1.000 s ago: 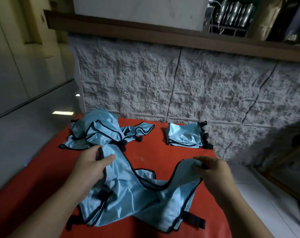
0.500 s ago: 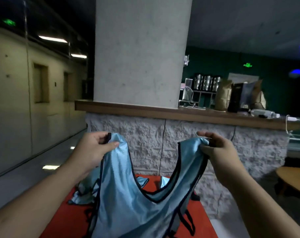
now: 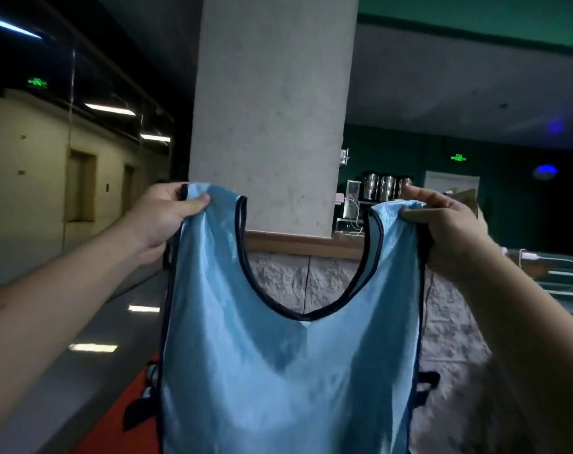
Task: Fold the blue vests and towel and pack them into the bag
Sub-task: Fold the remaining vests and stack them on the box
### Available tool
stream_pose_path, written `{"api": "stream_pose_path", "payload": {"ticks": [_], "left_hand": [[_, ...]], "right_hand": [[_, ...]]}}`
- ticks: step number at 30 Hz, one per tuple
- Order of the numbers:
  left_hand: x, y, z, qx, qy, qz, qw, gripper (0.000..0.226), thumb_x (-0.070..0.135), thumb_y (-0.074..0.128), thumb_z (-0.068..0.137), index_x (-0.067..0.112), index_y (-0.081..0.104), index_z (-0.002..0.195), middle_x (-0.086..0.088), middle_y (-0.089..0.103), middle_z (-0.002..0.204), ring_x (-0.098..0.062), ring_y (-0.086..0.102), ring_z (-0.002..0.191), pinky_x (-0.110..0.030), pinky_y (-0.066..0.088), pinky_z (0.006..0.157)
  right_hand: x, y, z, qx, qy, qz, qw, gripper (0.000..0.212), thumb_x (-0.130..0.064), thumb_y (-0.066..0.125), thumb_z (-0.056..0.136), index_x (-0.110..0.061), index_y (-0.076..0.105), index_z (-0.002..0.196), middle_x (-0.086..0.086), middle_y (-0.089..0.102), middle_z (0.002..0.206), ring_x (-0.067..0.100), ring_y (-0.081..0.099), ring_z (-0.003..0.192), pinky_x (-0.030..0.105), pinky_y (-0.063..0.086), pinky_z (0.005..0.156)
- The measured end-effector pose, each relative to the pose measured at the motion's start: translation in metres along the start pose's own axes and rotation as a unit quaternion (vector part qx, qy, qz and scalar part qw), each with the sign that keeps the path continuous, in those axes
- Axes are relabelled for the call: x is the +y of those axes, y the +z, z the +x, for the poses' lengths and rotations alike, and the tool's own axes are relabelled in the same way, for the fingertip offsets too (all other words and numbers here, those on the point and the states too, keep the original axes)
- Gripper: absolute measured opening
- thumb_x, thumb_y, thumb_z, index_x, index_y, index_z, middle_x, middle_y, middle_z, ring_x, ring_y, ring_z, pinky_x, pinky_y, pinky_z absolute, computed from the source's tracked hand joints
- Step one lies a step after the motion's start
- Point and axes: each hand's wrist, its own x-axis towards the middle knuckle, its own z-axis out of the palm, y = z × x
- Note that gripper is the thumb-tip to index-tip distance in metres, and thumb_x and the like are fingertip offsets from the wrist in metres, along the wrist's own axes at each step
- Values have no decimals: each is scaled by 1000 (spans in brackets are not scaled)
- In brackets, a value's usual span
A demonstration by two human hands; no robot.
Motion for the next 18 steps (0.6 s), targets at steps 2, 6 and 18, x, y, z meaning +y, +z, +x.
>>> {"api": "stream_pose_path", "payload": {"ticks": [2,6,18], "left_hand": [[-31,-1,5,-6,-30,40,999,10,11,70,92,7,73,100,-10,78,93,-19,75,77,-29,62,66],[-122,-1,14,-21,-81,121,989,11,14,77,86,5,74,91,-19,76,93,-25,71,76,-35,58,71],[-443,29,120,28,-265,143,953,26,17,77,89,0,69,106,-16,62,105,-31,70,92,-41,63,64]], "right_hand": [[29,-7,6,-8,15,-49,999,31,9,65,87,-11,73,108,10,74,93,17,71,70,25,59,63],[120,-24,27,-14,62,-133,989,16,7,69,86,-2,72,99,13,71,85,22,67,73,32,61,71],[419,-66,176,14,195,-239,951,16,6,73,84,-9,72,87,10,71,83,24,67,75,26,55,55]]}}
